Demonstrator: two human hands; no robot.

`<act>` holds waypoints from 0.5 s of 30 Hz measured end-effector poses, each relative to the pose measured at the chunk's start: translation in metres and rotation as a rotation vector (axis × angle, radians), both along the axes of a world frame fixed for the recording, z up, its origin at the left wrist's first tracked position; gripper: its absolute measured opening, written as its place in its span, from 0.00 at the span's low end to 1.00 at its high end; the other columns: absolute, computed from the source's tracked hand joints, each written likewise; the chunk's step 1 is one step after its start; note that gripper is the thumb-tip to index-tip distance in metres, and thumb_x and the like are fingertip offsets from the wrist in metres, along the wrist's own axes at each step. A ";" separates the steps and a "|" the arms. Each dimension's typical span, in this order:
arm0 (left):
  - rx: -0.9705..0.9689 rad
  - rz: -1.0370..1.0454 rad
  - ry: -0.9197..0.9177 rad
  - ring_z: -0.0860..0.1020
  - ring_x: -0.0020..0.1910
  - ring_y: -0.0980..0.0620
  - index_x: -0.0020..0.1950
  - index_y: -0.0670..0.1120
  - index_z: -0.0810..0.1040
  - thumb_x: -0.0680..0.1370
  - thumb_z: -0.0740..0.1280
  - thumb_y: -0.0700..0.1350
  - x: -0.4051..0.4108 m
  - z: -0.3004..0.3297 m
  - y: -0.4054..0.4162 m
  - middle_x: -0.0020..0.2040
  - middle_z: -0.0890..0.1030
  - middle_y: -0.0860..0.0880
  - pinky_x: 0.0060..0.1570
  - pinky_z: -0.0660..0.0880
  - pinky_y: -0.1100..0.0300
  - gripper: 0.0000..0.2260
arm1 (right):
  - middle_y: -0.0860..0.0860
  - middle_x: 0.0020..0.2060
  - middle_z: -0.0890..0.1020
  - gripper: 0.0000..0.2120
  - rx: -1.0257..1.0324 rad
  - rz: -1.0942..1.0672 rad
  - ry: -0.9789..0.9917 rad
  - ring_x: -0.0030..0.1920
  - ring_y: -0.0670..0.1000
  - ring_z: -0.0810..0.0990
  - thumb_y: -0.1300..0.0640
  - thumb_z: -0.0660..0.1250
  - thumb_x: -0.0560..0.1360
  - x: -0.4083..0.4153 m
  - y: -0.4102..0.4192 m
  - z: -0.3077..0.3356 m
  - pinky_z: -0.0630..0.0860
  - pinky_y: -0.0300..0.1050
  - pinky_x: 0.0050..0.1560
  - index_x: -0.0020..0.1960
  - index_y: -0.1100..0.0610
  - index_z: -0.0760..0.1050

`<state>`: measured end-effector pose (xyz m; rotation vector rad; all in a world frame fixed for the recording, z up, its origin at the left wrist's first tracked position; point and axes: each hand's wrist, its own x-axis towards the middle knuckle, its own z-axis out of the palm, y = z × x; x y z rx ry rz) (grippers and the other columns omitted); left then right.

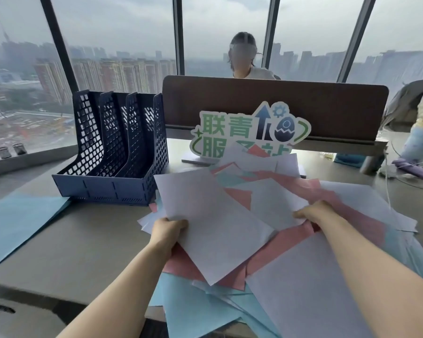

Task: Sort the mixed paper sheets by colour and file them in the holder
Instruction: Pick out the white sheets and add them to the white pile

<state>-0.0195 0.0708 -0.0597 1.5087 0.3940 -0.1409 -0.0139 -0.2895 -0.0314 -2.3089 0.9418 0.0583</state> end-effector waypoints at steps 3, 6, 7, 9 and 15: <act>0.004 -0.005 0.003 0.83 0.43 0.39 0.44 0.40 0.80 0.60 0.71 0.40 0.001 -0.003 0.001 0.43 0.84 0.38 0.51 0.80 0.44 0.14 | 0.57 0.39 0.78 0.03 0.009 -0.097 -0.440 0.41 0.59 0.78 0.61 0.69 0.71 -0.010 0.012 0.001 0.71 0.47 0.41 0.44 0.59 0.78; 0.016 0.005 0.003 0.83 0.45 0.38 0.44 0.40 0.79 0.67 0.73 0.37 0.002 -0.004 0.000 0.44 0.84 0.38 0.52 0.80 0.43 0.08 | 0.60 0.48 0.79 0.08 -0.234 -0.198 -0.745 0.47 0.63 0.77 0.60 0.66 0.75 -0.020 0.026 -0.010 0.68 0.46 0.42 0.50 0.59 0.82; 0.015 0.014 -0.001 0.83 0.45 0.38 0.44 0.41 0.79 0.70 0.73 0.36 0.003 -0.005 0.000 0.45 0.84 0.38 0.53 0.80 0.43 0.05 | 0.61 0.50 0.80 0.09 -0.254 -0.221 -0.781 0.48 0.64 0.78 0.59 0.65 0.77 -0.021 0.029 -0.012 0.67 0.46 0.42 0.50 0.60 0.82; 0.005 0.034 -0.008 0.83 0.46 0.38 0.44 0.41 0.78 0.73 0.71 0.35 0.004 -0.007 0.000 0.45 0.83 0.38 0.54 0.79 0.44 0.03 | 0.61 0.50 0.81 0.10 -0.217 -0.279 -0.837 0.48 0.64 0.78 0.58 0.62 0.79 -0.021 0.030 -0.008 0.66 0.45 0.41 0.52 0.60 0.81; 0.027 0.140 -0.137 0.78 0.39 0.45 0.45 0.41 0.79 0.75 0.64 0.36 0.009 0.002 0.008 0.40 0.81 0.45 0.45 0.76 0.52 0.05 | 0.56 0.50 0.82 0.11 -0.132 -0.149 -1.301 0.49 0.55 0.78 0.59 0.56 0.82 -0.025 0.043 0.082 0.68 0.42 0.46 0.56 0.62 0.75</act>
